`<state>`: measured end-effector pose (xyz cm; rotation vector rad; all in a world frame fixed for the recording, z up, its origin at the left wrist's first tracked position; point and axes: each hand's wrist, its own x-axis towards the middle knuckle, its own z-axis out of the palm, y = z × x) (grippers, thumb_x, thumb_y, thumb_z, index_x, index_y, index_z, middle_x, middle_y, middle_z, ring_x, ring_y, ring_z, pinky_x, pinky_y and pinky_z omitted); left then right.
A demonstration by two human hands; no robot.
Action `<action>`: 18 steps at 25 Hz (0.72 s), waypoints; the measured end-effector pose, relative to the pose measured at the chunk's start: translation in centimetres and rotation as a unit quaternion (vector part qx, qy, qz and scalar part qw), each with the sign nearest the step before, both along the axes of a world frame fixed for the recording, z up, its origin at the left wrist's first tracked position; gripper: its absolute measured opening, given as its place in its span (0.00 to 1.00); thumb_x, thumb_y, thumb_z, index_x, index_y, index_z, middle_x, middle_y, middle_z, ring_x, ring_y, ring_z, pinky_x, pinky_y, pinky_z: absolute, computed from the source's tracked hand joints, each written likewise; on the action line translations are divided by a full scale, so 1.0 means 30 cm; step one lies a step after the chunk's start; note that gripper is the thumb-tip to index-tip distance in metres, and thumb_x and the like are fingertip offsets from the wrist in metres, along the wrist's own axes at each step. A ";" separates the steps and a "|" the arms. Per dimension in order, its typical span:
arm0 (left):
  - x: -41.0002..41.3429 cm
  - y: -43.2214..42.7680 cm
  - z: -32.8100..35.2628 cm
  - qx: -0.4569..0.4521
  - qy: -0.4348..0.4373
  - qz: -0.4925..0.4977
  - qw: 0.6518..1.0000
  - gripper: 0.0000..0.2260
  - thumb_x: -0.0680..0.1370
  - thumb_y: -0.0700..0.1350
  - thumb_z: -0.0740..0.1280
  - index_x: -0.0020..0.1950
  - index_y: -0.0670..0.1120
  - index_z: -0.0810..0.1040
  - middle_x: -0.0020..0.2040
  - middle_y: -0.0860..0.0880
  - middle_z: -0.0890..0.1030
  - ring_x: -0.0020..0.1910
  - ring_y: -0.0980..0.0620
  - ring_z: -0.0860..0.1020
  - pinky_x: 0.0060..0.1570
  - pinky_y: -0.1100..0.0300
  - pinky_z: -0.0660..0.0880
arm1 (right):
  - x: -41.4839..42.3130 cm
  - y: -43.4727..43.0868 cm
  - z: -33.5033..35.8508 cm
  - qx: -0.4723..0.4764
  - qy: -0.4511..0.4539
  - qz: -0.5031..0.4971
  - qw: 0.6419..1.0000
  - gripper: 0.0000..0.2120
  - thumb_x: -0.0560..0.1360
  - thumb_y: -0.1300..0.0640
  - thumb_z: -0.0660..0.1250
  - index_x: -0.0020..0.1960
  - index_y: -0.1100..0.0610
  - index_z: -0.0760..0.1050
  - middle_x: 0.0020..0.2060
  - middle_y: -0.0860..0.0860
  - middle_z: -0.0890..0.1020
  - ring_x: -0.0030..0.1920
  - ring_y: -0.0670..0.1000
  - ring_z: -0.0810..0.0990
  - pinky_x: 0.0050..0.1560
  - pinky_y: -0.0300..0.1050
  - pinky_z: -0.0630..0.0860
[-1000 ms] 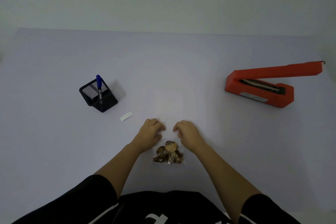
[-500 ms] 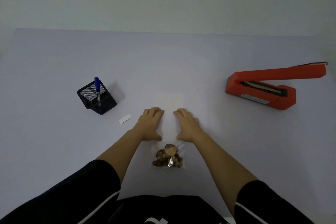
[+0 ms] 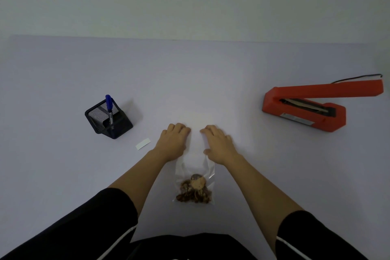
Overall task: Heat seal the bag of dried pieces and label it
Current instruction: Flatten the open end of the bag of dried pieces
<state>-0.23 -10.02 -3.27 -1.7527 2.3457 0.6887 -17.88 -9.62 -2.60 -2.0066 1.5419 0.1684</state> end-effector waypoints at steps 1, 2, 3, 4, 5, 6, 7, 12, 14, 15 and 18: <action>0.000 -0.019 0.005 0.012 -0.001 -0.001 1.000 0.24 0.74 0.42 0.63 0.69 0.45 0.63 0.68 0.45 0.65 0.64 0.42 0.64 0.59 0.50 0.66 | 0.001 -0.013 0.001 0.002 0.006 0.003 1.000 0.33 0.71 0.57 0.69 0.71 0.52 0.58 0.69 0.50 0.61 0.68 0.53 0.62 0.63 0.54 0.62; 0.000 -0.039 0.009 0.023 -0.001 -0.001 1.000 0.26 0.73 0.42 0.65 0.70 0.46 0.63 0.69 0.45 0.64 0.64 0.42 0.63 0.59 0.49 0.65 | 0.002 -0.027 0.004 0.006 0.012 0.006 1.000 0.35 0.69 0.57 0.70 0.71 0.52 0.57 0.70 0.50 0.61 0.68 0.54 0.61 0.63 0.54 0.62; 0.000 -0.055 0.013 0.033 -0.002 -0.004 0.999 0.28 0.72 0.43 0.66 0.70 0.46 0.62 0.69 0.45 0.63 0.65 0.42 0.63 0.60 0.49 0.65 | 0.004 -0.040 0.008 0.010 0.016 0.008 1.000 0.37 0.68 0.56 0.71 0.71 0.53 0.56 0.70 0.50 0.60 0.69 0.54 0.61 0.64 0.54 0.62; -0.001 -0.068 0.015 0.040 -0.003 -0.007 0.999 0.30 0.71 0.44 0.68 0.71 0.46 0.60 0.70 0.45 0.62 0.65 0.42 0.62 0.61 0.49 0.65 | 0.006 -0.053 0.011 0.013 0.021 0.010 1.000 0.39 0.67 0.56 0.72 0.72 0.53 0.55 0.71 0.50 0.59 0.69 0.54 0.60 0.64 0.54 0.62; -0.003 -0.082 0.016 0.046 -0.006 -0.010 0.999 0.33 0.70 0.45 0.69 0.71 0.46 0.59 0.70 0.46 0.61 0.66 0.42 0.62 0.61 0.49 0.65 | 0.008 -0.065 0.013 0.017 0.026 0.013 0.999 0.41 0.66 0.55 0.74 0.72 0.53 0.54 0.71 0.51 0.58 0.69 0.55 0.59 0.65 0.55 0.61; -0.003 -0.093 0.015 0.052 -0.009 -0.013 0.999 0.36 0.68 0.46 0.71 0.72 0.45 0.58 0.71 0.46 0.60 0.66 0.42 0.62 0.61 0.49 0.65 | 0.009 -0.076 0.014 0.023 0.031 0.016 0.999 0.44 0.65 0.55 0.75 0.73 0.54 0.53 0.71 0.51 0.57 0.70 0.55 0.58 0.65 0.55 0.61; -0.003 -0.102 0.015 0.058 -0.012 -0.013 0.998 0.38 0.67 0.46 0.73 0.72 0.45 0.57 0.71 0.46 0.60 0.66 0.42 0.61 0.61 0.48 0.64 | 0.011 -0.086 0.013 0.029 0.036 0.019 0.999 0.46 0.64 0.54 0.75 0.73 0.54 0.51 0.72 0.51 0.56 0.70 0.55 0.57 0.65 0.56 0.61; -0.009 -0.102 0.014 0.065 -0.007 -0.001 0.998 0.40 0.66 0.45 0.74 0.72 0.45 0.56 0.71 0.46 0.59 0.67 0.42 0.61 0.61 0.49 0.64 | 0.016 -0.109 0.014 0.034 0.052 0.034 0.998 0.50 0.63 0.53 0.76 0.74 0.54 0.48 0.73 0.52 0.54 0.71 0.56 0.55 0.66 0.56 0.60; -0.009 -0.072 0.011 0.031 0.025 0.023 0.999 0.35 0.67 0.41 0.72 0.70 0.46 0.60 0.68 0.46 0.63 0.63 0.43 0.63 0.57 0.51 0.66 | 0.012 -0.079 0.013 0.006 0.041 0.017 0.999 0.46 0.64 0.55 0.75 0.73 0.55 0.51 0.71 0.53 0.57 0.69 0.56 0.58 0.65 0.54 0.61; -0.008 -0.049 0.005 0.004 0.046 0.029 0.999 0.30 0.68 0.39 0.70 0.67 0.46 0.64 0.65 0.46 0.66 0.60 0.43 0.65 0.54 0.52 0.67 | 0.009 -0.055 0.007 -0.017 0.026 -0.002 1.000 0.41 0.64 0.58 0.73 0.71 0.55 0.55 0.68 0.54 0.61 0.67 0.56 0.61 0.62 0.52 0.63; -0.006 0.044 -0.032 -0.025 0.108 -0.002 0.994 0.13 0.70 0.32 0.65 0.53 0.43 0.76 0.52 0.44 0.75 0.51 0.42 0.71 0.47 0.52 0.70 | 0.006 0.043 -0.031 -0.074 -0.068 -0.045 0.994 0.18 0.68 0.65 0.68 0.56 0.57 0.72 0.53 0.54 0.75 0.54 0.56 0.73 0.54 0.51 0.72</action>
